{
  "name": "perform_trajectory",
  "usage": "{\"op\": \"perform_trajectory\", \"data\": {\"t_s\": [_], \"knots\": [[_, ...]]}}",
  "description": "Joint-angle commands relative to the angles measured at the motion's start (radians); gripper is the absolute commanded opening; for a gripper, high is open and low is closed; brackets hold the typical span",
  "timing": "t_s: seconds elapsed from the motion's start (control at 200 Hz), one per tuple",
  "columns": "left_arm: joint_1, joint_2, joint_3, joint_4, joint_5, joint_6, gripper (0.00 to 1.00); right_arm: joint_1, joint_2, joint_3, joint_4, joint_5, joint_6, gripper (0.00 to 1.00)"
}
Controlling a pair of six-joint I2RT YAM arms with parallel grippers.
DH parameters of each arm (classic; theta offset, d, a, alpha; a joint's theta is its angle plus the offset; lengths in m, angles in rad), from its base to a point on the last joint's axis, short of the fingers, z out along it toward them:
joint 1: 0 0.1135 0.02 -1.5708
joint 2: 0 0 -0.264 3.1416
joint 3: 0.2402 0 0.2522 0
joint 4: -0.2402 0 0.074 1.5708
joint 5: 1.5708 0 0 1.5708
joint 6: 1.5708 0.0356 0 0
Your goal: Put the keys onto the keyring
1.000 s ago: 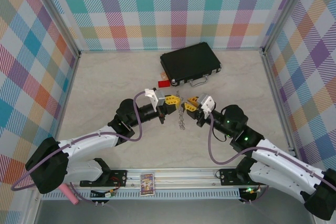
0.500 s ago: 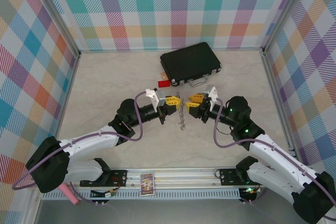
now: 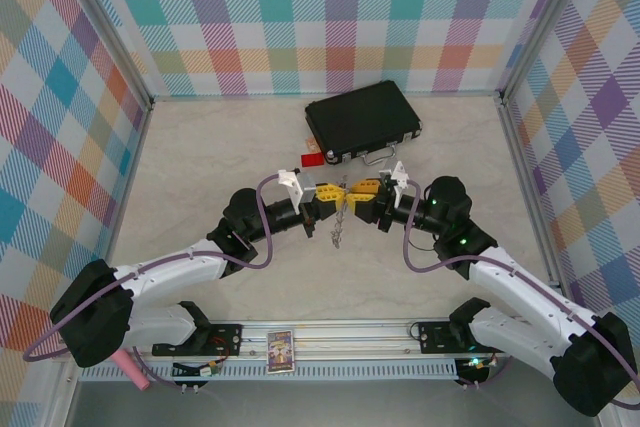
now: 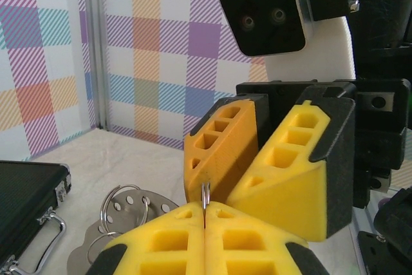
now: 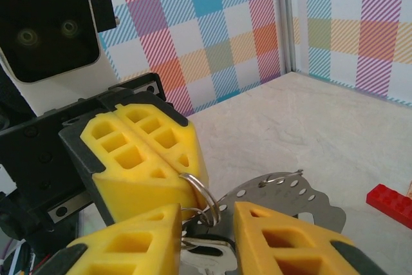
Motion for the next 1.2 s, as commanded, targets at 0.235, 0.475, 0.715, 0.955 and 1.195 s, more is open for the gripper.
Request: {"op": "perform_trajectory", "data": {"t_s": [0.235,0.475,0.715,0.955,1.195], "knots": [[-0.010,0.003,0.015,0.084,0.047,-0.017,0.00,-0.032,0.025,0.036,0.055,-0.073,0.024,0.20],[-0.012,-0.001,0.016,0.082,0.050,-0.020,0.00,-0.059,0.049,0.036,0.086,-0.156,0.054,0.18],[-0.010,0.012,0.017,0.085,0.062,-0.023,0.00,-0.066,0.057,0.033,0.113,-0.285,0.045,0.05],[-0.010,0.026,0.020,0.087,0.069,-0.027,0.00,-0.066,0.055,0.033,0.112,-0.360,0.026,0.00],[-0.011,0.015,0.019,0.047,0.050,-0.028,0.03,-0.066,0.028,0.023,0.056,-0.259,-0.015,0.00]]}}
